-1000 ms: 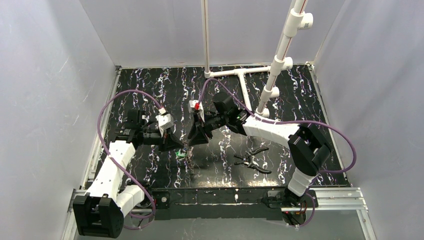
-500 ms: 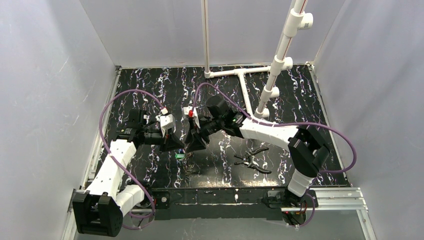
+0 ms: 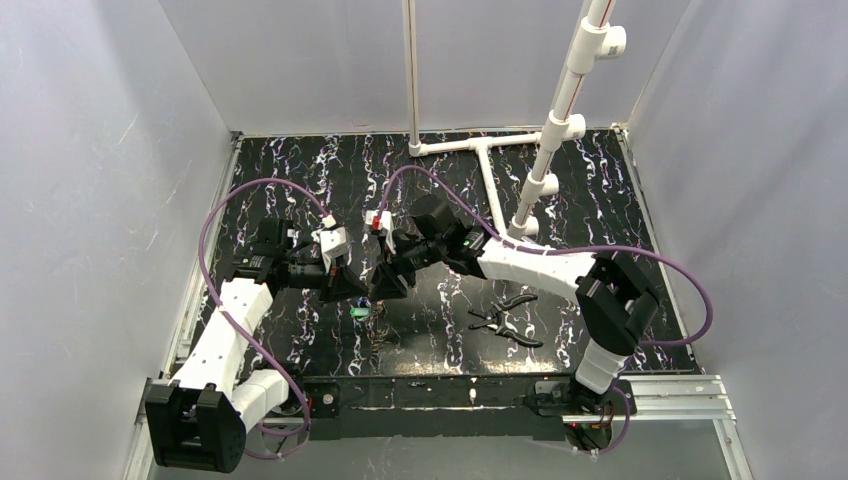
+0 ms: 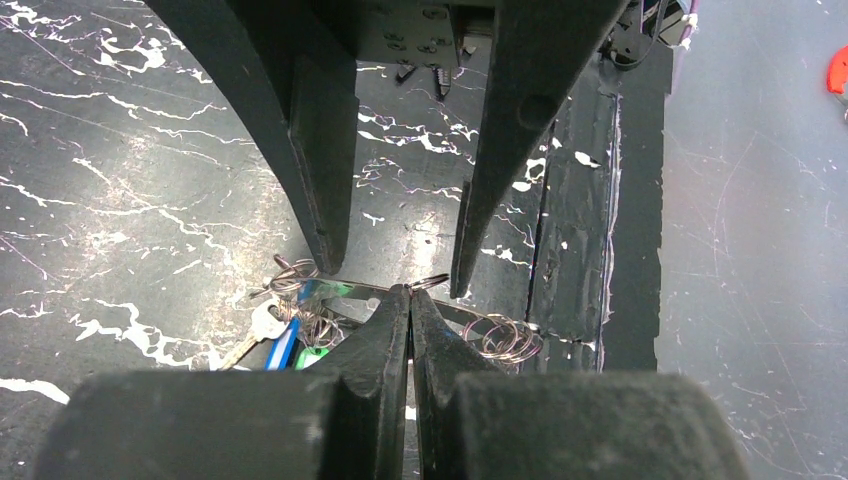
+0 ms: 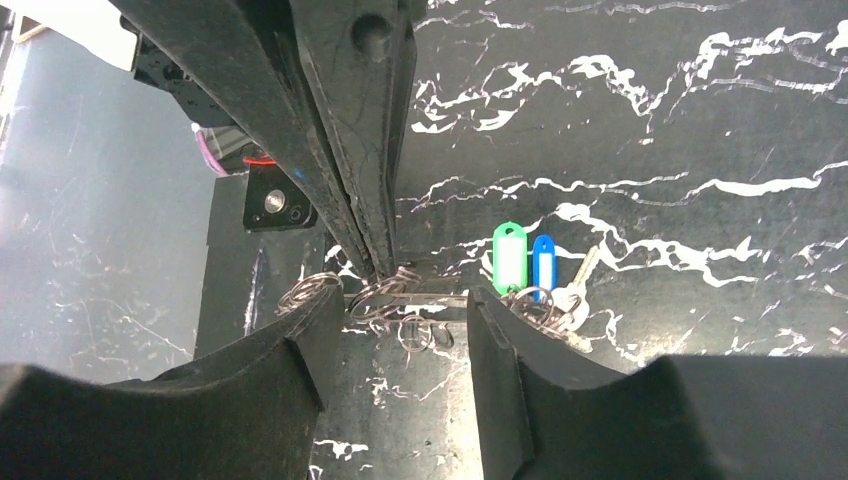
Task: Remove the keys from the keyring
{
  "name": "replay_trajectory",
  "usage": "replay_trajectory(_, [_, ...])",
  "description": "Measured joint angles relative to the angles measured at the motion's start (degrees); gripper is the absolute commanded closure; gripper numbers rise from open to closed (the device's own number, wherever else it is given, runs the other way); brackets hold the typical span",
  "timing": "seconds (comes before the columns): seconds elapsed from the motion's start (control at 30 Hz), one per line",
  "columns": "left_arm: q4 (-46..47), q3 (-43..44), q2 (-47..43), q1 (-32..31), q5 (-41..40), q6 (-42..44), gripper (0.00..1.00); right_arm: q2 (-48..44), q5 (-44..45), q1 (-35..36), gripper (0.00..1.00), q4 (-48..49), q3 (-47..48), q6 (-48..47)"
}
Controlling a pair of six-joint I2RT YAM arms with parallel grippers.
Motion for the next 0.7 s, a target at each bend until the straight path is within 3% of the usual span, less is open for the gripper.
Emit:
replay_trajectory(0.13, [0.22, 0.0, 0.0, 0.0, -0.04, -0.37, 1.0, -0.04, 2.64, 0.87, 0.42, -2.8, 0.0, 1.03])
replay_trajectory(0.33, [0.24, 0.0, -0.02, 0.02, -0.15, -0.87, 1.0, -0.11, 6.14, 2.56, 0.52, -6.25, 0.26, 1.18])
replay_trajectory(0.53, [0.24, 0.0, -0.07, 0.02, -0.2, -1.03, 1.0, -0.11, 8.09, 3.21, 0.47, -7.93, 2.05, 1.2])
replay_trajectory(0.7, [0.24, 0.0, -0.09, 0.02, -0.2, -1.07, 1.0, -0.11, 8.7, 3.21, 0.53, -8.9, 3.89, 1.18])
